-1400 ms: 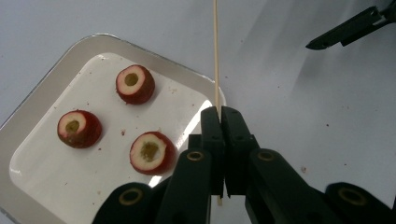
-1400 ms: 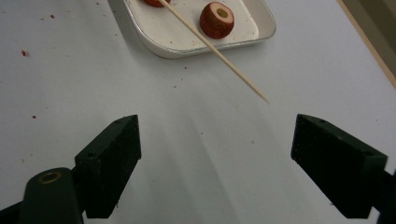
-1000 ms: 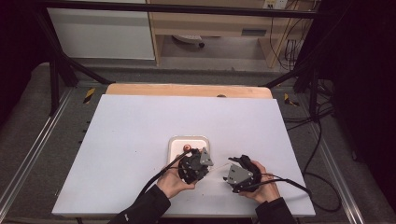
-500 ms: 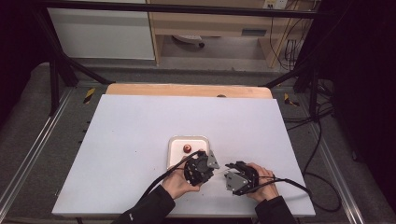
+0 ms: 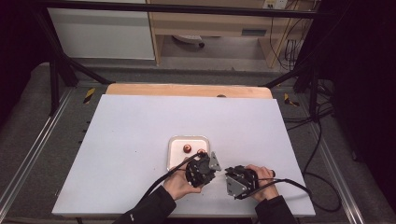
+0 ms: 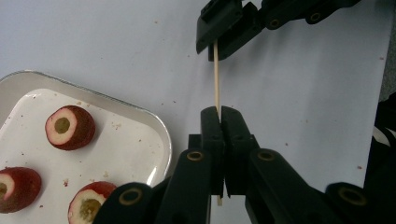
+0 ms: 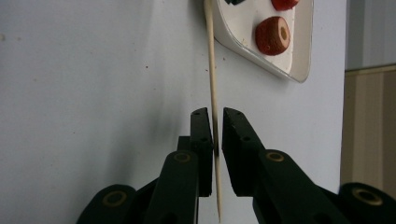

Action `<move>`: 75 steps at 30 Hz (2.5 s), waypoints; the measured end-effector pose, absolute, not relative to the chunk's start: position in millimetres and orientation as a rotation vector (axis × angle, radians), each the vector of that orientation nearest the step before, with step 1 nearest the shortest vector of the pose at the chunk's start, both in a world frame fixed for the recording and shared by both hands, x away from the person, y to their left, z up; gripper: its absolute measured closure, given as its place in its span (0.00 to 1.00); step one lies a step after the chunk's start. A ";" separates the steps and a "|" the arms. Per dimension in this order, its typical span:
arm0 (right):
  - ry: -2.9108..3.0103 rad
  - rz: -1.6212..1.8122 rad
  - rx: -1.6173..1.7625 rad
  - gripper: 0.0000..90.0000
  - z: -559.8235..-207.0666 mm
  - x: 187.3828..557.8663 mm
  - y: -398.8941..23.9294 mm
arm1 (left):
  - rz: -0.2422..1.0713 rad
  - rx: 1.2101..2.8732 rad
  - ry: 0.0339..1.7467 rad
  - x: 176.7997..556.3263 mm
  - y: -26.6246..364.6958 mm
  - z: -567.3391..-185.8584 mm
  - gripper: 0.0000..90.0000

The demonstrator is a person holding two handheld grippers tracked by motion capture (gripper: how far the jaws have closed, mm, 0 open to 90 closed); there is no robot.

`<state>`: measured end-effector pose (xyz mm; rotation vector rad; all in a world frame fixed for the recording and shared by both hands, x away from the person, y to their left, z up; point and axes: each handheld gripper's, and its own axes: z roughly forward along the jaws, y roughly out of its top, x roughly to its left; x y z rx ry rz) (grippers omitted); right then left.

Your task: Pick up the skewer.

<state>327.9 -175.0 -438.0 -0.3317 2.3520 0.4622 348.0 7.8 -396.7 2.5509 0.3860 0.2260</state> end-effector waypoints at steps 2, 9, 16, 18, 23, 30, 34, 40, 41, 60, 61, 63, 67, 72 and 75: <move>2.352 0.464 -0.345 0.93 -438.8 326.4 -174.8 | 0.224 2.553 0.387 347.9 7.7 -397.4 0.99; 2.335 0.422 -0.400 0.99 -439.2 325.1 -175.4 | 0.217 2.551 0.387 348.2 7.7 -397.4 0.99; 2.326 0.393 -0.432 0.99 -438.1 324.8 -174.0 | 0.204 2.562 0.387 349.5 7.6 -397.8 0.98; 2.317 0.390 -0.438 0.99 -436.6 325.0 -173.5 | 0.190 2.557 0.392 350.8 9.3 -396.2 0.97; 2.292 0.313 -0.464 0.99 -433.2 325.9 -171.5 | 0.162 2.595 0.427 356.3 12.1 -392.0 0.85; 2.258 0.251 -0.544 0.99 -427.5 328.5 -161.3 | 0.099 2.679 0.464 364.6 1.3 -394.8 0.85; 2.244 0.217 -0.573 0.99 -426.3 328.2 -156.3 | 0.095 2.724 0.482 368.8 -5.5 -399.2 0.91; 2.231 0.178 -0.617 0.99 -425.7 328.0 -152.9 | 0.091 2.746 0.496 370.2 -8.4 -401.6 0.97; 2.238 0.179 -0.598 0.99 -426.5 327.0 -153.4 | 0.092 2.748 0.501 370.5 -8.4 -401.6 0.97; 2.364 0.427 -0.124 0.58 -419.7 335.5 -172.8 | 0.194 2.709 0.596 362.7 16.8 -405.7 0.98; 2.371 0.458 -0.071 0.55 -419.8 336.3 -175.8 | 0.203 2.702 0.603 361.9 21.2 -406.1 0.98; 2.391 0.568 0.069 0.48 -420.5 338.6 -184.2 | 0.209 2.684 0.619 360.1 27.4 -406.6 0.98; 2.391 0.710 0.277 0.33 -423.2 340.3 -196.0 | 0.228 2.643 0.640 355.0 36.8 -406.7 0.98; 2.407 0.785 0.471 0.27 -426.8 344.6 -207.1 | 0.255 2.573 0.693 349.0 47.0 -404.1 0.98; 2.449 0.838 0.675 0.21 -431.0 349.1 -214.2 | 0.280 2.473 0.763 343.4 58.6 -403.1 0.98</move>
